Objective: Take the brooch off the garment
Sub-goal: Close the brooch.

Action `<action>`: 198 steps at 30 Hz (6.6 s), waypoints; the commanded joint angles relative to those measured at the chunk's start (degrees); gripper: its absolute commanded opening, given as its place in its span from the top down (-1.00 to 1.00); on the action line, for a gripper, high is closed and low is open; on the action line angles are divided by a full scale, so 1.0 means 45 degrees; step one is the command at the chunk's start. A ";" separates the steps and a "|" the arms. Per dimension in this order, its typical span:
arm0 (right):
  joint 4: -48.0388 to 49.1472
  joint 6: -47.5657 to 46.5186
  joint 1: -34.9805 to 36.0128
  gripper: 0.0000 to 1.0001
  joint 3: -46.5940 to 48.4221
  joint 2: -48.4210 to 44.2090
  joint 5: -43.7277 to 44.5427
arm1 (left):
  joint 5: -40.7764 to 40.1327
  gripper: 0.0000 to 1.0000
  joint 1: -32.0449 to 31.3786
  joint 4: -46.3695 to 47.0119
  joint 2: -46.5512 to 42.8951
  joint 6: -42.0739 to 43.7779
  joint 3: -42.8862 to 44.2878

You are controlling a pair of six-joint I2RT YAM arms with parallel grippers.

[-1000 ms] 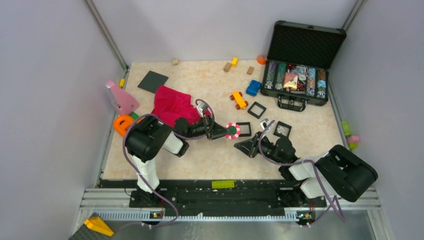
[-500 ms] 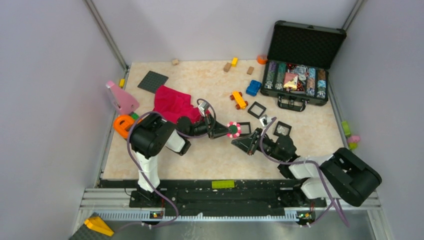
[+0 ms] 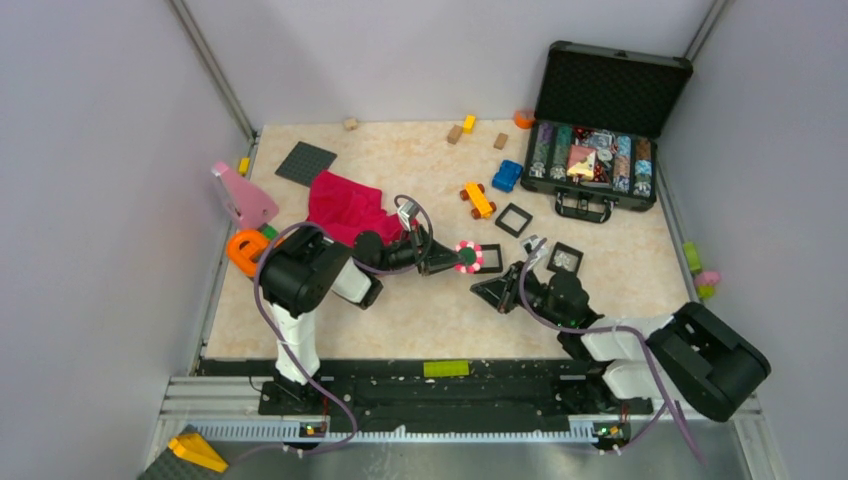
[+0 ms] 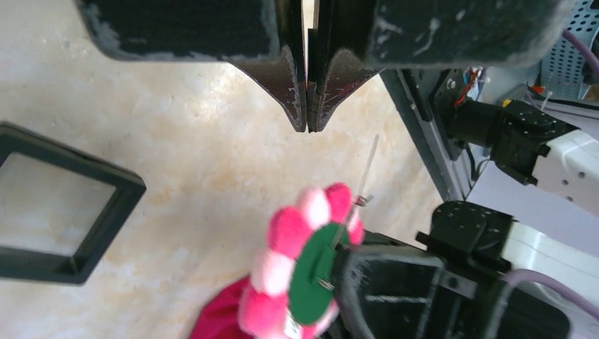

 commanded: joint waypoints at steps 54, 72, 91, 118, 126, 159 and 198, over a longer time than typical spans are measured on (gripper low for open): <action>-0.6828 -0.1327 -0.2530 -0.15 0.2528 -0.5019 -0.3239 | 0.0129 1.00 -0.1166 0.0788 0.0253 0.0392 0.0317; -0.8272 -0.4518 -0.0633 -0.73 0.1507 -0.6094 -0.1493 | 0.0747 1.00 -0.1257 -0.1724 -0.1248 0.0453 0.0446; -0.8100 -0.5325 0.0193 -0.67 0.1352 -0.6977 -0.0337 | 0.1313 1.00 -0.1499 -0.3106 -0.1942 0.0718 0.0485; -0.7934 -0.5272 0.0345 -0.05 0.1480 -0.6615 -0.0168 | 0.1316 1.00 -0.1874 -0.2492 -0.1738 0.0348 0.0513; -0.7860 -0.4867 0.0329 -0.30 0.1355 -0.6899 -0.0256 | 0.1336 1.00 -0.1914 -0.2331 -0.1699 0.0365 0.0512; -0.0017 0.2855 -0.3951 -0.15 -0.0776 -0.4815 -0.5970 | 0.1486 1.00 -0.2010 -0.0783 -0.2043 0.0028 0.0360; 0.0696 0.3163 -0.3640 0.01 -0.0437 -0.4119 -0.6194 | 0.1629 1.00 -0.2377 -0.0270 -0.1854 -0.0394 0.0678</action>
